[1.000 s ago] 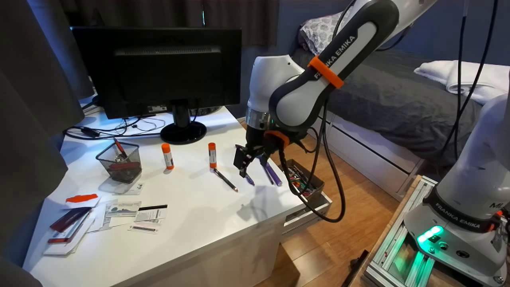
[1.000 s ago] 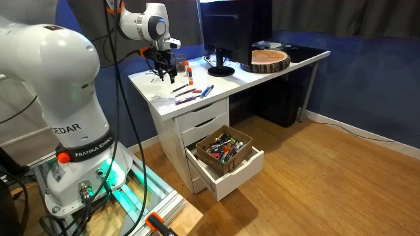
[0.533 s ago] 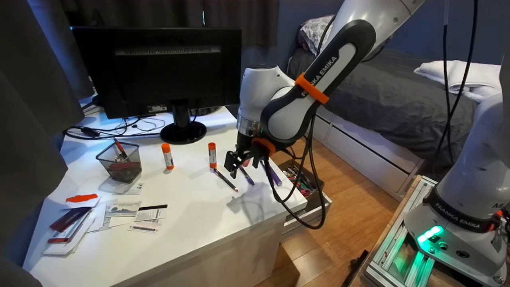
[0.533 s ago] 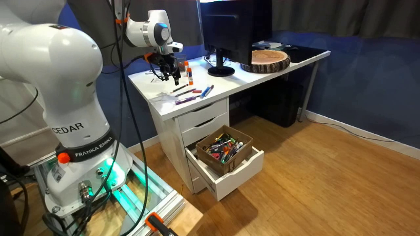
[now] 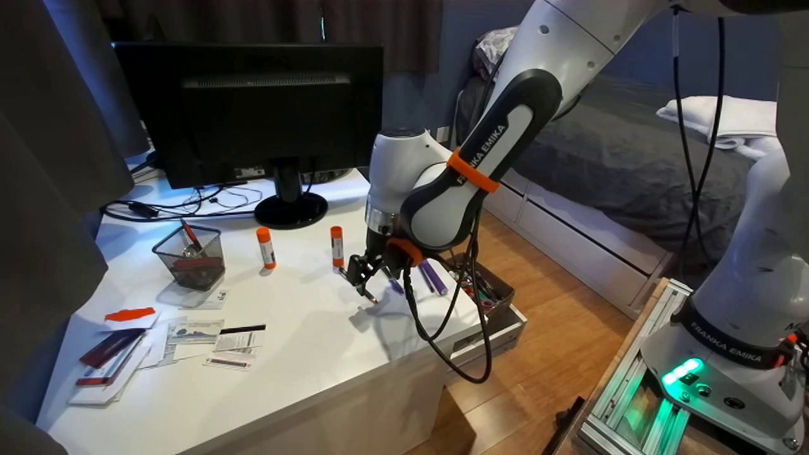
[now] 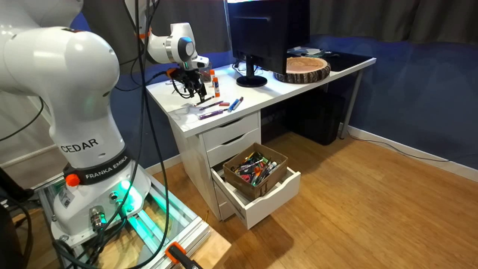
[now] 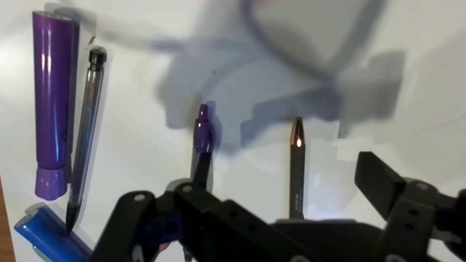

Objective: Put a black pen in the box

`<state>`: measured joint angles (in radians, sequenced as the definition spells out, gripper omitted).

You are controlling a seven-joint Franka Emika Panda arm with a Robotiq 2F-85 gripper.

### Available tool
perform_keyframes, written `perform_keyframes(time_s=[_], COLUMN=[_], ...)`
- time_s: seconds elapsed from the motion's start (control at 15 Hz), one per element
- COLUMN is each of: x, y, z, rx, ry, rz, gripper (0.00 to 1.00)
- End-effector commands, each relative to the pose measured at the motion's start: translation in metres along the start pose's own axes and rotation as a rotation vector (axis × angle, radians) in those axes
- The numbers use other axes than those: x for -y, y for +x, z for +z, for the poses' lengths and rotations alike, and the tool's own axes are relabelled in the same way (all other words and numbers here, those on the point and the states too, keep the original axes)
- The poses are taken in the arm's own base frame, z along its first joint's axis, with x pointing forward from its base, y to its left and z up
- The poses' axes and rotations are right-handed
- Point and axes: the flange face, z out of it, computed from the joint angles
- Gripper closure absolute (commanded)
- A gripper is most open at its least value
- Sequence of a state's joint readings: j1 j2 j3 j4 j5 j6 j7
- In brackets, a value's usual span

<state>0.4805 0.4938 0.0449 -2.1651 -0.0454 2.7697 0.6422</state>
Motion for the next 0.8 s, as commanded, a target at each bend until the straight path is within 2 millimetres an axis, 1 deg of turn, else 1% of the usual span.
perform_keyframes(time_s=[0.0,0.2,0.4,0.6,0.73], x=[0.0,0.0,0.004,0.008,0.015], y=[0.001,0.002,0.007,0.016,0.022], z=[0.0,-0.001,0.002,0.0,0.001], rx=[0.0,-0.002,-0.032,-0.069,-0.082], ry=[0.0,0.001,-0.019,-0.039,-0.049], rz=[0.0,0.002,0.04,0.071,0.076], gripper=[0.0,0.0,0.0,0.0,0.0])
